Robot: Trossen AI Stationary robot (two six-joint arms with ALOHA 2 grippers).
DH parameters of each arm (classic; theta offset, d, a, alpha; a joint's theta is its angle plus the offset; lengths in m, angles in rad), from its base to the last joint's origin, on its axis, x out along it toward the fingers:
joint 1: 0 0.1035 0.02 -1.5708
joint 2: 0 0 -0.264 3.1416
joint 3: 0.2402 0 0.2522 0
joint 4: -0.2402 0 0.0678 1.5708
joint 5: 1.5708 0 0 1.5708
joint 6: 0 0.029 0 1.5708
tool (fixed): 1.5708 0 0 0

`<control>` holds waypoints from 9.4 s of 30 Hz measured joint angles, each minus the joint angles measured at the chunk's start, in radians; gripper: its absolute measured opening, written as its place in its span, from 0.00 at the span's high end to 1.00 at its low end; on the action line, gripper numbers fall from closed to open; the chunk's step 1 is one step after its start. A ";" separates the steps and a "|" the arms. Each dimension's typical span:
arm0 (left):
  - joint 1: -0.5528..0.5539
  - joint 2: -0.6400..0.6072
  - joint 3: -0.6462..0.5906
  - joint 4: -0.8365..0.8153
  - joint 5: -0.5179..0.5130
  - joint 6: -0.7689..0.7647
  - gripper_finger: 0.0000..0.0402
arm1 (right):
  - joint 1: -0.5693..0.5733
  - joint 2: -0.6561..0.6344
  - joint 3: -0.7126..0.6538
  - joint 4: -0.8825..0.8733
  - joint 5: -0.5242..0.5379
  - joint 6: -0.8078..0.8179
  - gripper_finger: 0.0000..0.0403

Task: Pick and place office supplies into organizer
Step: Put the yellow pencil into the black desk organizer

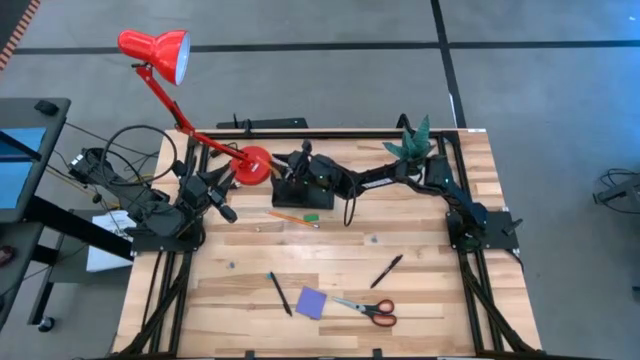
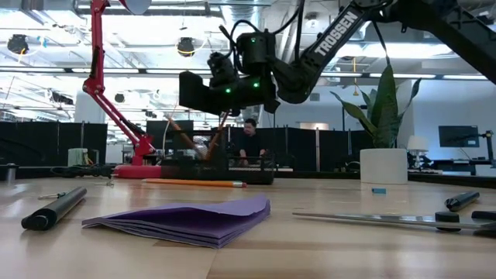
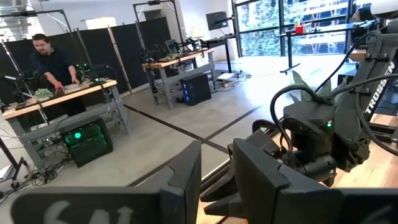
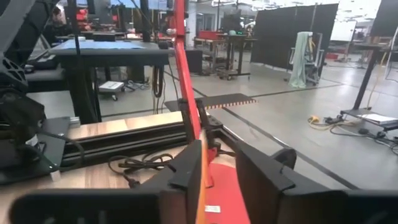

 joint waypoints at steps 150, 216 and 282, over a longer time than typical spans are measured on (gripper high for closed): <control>0.005 0.319 0.000 -0.399 0.441 -0.677 0.79 | 0.280 0.011 0.002 -0.701 -0.051 0.390 0.43; 0.005 0.272 0.000 -0.404 0.413 -0.713 0.79 | 0.497 0.032 0.173 -0.707 -0.072 0.207 0.45; 0.005 0.272 0.000 -0.400 0.378 -0.710 0.79 | 0.486 0.129 0.141 -0.651 -0.092 0.237 0.98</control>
